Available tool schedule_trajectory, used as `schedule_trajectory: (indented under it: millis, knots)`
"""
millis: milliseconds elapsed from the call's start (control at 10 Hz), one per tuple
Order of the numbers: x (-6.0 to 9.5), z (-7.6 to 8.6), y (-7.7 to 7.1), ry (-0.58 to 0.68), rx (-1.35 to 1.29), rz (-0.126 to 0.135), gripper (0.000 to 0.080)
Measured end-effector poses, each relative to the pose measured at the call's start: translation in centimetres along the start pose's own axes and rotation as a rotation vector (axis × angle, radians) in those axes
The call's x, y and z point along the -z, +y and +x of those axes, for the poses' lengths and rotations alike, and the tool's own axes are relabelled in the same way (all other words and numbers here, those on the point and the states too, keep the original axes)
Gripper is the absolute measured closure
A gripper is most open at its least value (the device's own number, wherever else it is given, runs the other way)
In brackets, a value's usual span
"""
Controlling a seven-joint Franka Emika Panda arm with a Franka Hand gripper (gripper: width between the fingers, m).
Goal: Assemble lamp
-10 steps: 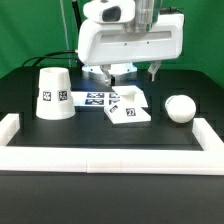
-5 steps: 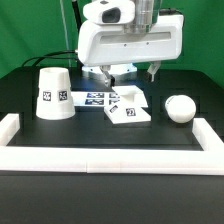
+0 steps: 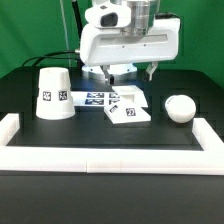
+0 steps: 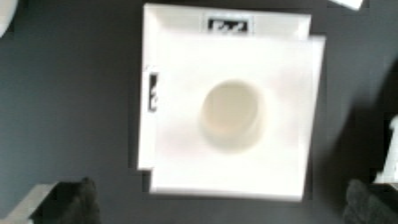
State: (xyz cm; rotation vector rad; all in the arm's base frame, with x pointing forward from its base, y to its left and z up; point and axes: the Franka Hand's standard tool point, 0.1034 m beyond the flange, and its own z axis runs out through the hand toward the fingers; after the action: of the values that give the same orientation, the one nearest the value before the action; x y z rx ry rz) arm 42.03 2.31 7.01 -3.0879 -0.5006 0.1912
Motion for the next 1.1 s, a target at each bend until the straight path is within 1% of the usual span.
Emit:
schedule_trajectory:
  millis: [100,400,600,900,1000,1100]
  knots:
    - [-0.5,-0.4,-0.1,-0.003,0.002,0.001,0.01]
    - [-1.6,-0.4,-0.4,-0.003,0.006,0.004,0.01]
    - [-2.5,-0.2,-0.2,-0.002,0.016,0.007,0.01]
    - [-2.4,0.0,-0.1,0.0,0.019,0.007,0.01]
    - [-2.5,0.0,-0.1,0.0,0.019,0.007,0.0212]
    - [-2.5,0.0,-0.1,0.0,0.019,0.007,0.0265]
